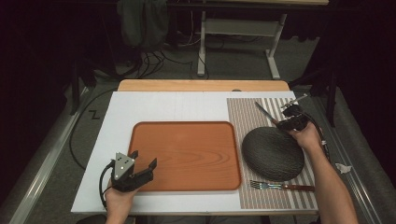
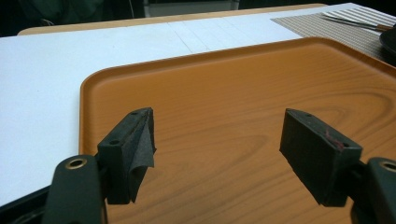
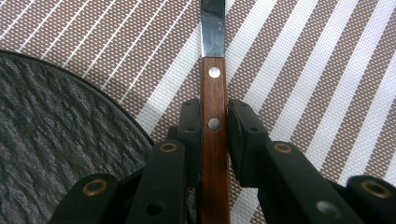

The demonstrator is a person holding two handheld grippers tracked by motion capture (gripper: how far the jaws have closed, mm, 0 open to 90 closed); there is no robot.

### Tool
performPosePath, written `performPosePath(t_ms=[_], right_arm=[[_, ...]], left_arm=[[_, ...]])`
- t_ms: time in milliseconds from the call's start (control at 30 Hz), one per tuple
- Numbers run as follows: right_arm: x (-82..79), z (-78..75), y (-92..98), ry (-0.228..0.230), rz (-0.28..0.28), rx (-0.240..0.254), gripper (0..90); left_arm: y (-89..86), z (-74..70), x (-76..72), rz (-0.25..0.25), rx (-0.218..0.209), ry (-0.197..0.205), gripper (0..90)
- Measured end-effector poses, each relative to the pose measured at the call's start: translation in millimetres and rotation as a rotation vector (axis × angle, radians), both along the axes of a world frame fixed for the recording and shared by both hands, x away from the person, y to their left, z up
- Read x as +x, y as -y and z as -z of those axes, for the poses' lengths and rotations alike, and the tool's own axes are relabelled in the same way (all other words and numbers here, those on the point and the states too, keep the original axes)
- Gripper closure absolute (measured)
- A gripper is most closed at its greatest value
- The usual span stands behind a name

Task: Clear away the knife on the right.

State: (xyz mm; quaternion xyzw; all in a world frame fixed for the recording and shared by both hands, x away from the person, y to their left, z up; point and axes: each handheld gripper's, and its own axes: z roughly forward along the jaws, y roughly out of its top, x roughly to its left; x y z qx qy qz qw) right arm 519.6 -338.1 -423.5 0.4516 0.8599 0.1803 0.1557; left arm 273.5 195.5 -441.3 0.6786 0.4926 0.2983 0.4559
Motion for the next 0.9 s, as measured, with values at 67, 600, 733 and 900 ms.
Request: performPosePath(t_ms=[67, 600, 733, 900], right_arm=[[-0.7, -0.6, -2.1, 0.015, 0.006, -0.027, 78.2], [-12.6, -21.9, 3.8, 0.089, 0.020, -0.018, 78.3], [-18.0, -28.3, 2.1, 0.105, 0.010, -0.002, 78.3], [-30.3, -38.4, -4.1, 0.123, -0.006, 0.023, 78.3]], left_arm=[[-0.4, -0.1, 0.2, 0.000, 0.000, 0.000, 26.7], [-0.2, -0.3, 0.1, -0.001, 0.002, 0.001, 26.7], [-0.2, -0.6, -0.4, -0.003, 0.001, 0.004, 26.7], [-0.6, -1.4, -1.3, 0.000, 0.003, 0.006, 26.7]])
